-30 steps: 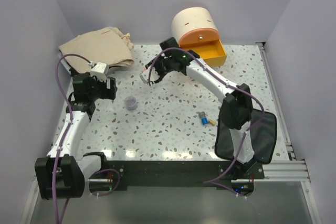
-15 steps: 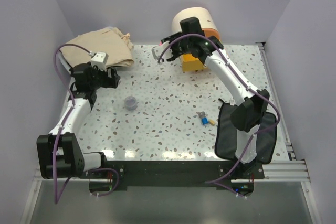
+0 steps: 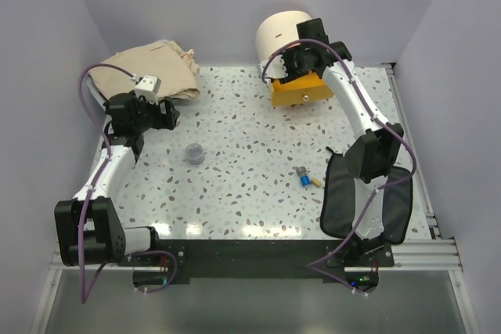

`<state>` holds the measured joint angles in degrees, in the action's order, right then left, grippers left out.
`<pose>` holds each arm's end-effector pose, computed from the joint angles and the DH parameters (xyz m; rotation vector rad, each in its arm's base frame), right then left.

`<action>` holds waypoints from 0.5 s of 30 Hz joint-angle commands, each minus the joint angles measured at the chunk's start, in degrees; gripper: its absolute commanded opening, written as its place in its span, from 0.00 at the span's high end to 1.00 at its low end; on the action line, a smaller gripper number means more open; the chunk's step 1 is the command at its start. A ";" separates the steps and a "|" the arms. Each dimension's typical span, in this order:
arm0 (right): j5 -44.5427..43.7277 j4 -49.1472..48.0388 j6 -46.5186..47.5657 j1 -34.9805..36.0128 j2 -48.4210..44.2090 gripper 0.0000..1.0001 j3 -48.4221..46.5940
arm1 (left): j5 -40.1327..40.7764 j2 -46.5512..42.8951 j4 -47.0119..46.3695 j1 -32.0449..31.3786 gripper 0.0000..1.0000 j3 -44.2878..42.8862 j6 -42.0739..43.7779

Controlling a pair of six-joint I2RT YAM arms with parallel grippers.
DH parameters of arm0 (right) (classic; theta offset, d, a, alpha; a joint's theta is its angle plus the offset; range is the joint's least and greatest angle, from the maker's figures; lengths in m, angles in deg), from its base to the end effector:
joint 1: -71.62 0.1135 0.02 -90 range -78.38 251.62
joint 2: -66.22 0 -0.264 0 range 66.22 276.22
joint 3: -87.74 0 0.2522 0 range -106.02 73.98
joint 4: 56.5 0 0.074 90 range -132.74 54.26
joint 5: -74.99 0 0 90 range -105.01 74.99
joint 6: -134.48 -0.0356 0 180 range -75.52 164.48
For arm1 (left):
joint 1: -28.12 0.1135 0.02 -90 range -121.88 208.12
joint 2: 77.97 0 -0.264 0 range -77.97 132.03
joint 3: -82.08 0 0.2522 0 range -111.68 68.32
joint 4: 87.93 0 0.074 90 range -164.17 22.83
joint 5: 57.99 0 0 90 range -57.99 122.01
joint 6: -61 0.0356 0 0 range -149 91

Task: Sort the stationery into containers
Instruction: Place the stationery in the drawer.

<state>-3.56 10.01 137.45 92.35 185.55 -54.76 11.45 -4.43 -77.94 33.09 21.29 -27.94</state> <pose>0.4281 0.1696 0.3682 -2.0158 1.1957 -0.4057 0.2902 0.0127 0.2695 0.1675 1.9444 -0.2831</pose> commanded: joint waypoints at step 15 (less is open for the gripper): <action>-1.77 -1.77 0.37 -3.24 4.86 1.00 1.04 | 0.25 1.26 -1.77 0.39 0.18 -2.10 -0.62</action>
<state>-4.05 10.78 137.82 89.44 190.80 -53.72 11.52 -3.54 -77.92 33.09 21.29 -27.96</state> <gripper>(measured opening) 0.452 0.825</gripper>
